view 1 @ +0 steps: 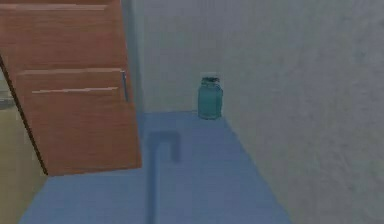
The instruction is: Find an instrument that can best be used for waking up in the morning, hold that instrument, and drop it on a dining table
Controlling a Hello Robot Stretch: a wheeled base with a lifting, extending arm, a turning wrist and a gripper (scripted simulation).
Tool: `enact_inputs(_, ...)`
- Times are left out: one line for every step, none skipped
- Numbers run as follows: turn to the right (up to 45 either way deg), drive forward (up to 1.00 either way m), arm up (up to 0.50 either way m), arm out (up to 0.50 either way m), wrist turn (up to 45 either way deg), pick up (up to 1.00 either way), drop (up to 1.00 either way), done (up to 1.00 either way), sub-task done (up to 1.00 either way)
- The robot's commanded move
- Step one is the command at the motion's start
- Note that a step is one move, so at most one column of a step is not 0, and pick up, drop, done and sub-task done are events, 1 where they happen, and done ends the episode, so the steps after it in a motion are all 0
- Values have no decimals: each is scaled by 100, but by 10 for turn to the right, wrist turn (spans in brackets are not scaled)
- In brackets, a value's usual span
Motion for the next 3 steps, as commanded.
enact_inputs(-360, 0, 0, 0, 0, 0, 0, 0, 0)
enact_inputs(0, 100, 0, 0, 0, 0, 0, 0, 0)
enact_inputs(-30, 0, 0, 0, 0, 0, 0, 0, 0)
